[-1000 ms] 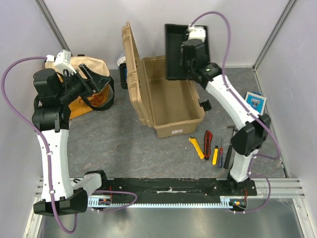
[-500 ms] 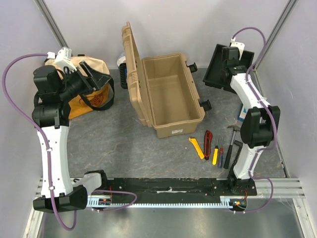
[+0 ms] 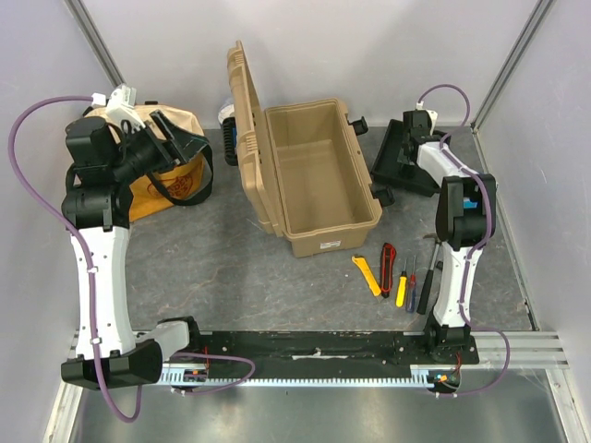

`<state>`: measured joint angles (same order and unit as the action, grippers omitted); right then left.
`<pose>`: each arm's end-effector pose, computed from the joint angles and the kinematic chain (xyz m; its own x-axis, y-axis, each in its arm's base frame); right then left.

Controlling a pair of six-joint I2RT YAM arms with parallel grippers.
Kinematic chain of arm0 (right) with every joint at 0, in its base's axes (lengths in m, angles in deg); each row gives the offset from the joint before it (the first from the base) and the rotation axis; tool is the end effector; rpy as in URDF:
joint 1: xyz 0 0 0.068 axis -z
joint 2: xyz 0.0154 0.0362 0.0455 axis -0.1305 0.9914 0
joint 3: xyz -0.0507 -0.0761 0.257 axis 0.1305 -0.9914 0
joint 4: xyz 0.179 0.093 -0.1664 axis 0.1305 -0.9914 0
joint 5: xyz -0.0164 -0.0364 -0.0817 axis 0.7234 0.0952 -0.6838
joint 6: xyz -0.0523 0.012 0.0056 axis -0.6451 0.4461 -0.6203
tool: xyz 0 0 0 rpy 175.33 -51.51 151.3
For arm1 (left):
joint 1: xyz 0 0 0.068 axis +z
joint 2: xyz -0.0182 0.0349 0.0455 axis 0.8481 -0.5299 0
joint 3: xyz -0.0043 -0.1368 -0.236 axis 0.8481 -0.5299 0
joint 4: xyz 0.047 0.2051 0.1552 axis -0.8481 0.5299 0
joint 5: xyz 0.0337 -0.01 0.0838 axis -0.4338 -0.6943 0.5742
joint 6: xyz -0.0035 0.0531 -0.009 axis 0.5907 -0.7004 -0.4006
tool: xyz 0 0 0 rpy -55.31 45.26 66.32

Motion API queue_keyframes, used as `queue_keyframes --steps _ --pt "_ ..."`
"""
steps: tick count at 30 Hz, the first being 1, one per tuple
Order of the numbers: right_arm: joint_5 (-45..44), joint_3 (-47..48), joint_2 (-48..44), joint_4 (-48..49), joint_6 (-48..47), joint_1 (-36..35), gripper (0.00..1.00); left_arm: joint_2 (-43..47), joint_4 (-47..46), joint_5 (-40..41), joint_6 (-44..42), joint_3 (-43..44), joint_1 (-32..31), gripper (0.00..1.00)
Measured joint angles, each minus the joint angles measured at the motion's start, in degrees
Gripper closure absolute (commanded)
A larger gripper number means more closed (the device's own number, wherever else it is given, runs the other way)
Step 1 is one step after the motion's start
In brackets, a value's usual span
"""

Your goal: Pack the tool kit

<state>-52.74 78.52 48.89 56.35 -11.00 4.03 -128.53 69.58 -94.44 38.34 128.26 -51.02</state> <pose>0.4939 0.0171 0.1983 -0.6612 0.1960 -0.7241 0.3652 0.9273 -0.0824 0.2096 0.0058 0.4806 -0.4201 -0.4229 -0.8029 0.2738 0.7844 -0.5565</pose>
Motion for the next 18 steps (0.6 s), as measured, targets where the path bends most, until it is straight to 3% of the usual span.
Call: queue_keyframes --steps 8,11,18 --pt "0.17 -1.03 -0.07 0.57 0.81 0.09 0.41 -1.25 0.02 -0.07 0.00 0.42 -0.22 0.28" --pt "-0.04 -2.82 -0.66 -0.13 1.09 0.11 0.32 -1.25 0.02 -0.09 0.00 0.42 -0.66 0.28" --pt "-1.95 -5.70 -9.03 -4.50 1.51 0.11 0.25 -0.39 0.09 0.00 -0.02 0.31 -1.33 0.28"
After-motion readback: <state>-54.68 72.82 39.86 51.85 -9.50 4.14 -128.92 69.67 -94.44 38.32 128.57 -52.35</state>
